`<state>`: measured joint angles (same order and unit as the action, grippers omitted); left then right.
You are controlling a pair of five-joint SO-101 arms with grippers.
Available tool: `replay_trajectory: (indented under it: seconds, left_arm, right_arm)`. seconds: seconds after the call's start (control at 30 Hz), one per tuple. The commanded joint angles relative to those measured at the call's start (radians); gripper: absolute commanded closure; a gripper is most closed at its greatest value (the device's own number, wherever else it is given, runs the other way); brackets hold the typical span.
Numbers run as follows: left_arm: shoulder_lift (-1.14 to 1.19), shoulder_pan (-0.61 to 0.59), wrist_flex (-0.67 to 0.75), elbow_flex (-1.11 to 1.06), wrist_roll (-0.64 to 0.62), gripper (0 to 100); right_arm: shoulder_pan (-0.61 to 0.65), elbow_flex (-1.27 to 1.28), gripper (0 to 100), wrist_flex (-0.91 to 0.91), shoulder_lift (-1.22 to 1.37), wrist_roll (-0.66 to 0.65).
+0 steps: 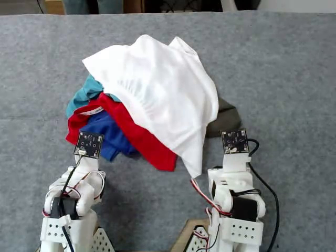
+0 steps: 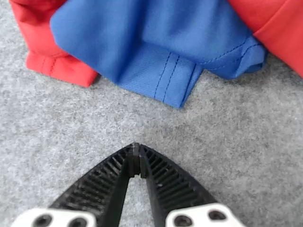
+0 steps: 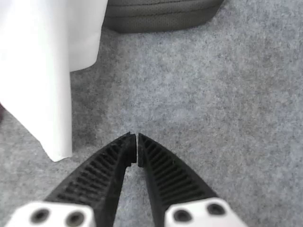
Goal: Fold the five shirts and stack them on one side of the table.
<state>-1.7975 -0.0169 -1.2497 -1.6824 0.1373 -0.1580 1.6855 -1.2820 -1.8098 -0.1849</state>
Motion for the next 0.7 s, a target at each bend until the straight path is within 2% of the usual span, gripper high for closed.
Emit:
replay_trajectory:
  seconds: [0.0, 0.67]
  left_arm:
    - [-0.011, 0.005, -0.017, -0.016, -0.008, 97]
    - [-0.011, -0.007, -0.018, -0.01, -0.002, 97]
  right_arm:
    - [-0.011, 0.001, 98.3, -0.002, -0.056, -0.005]
    - [-0.011, 0.001, 98.3, -0.002, -0.056, -0.005]
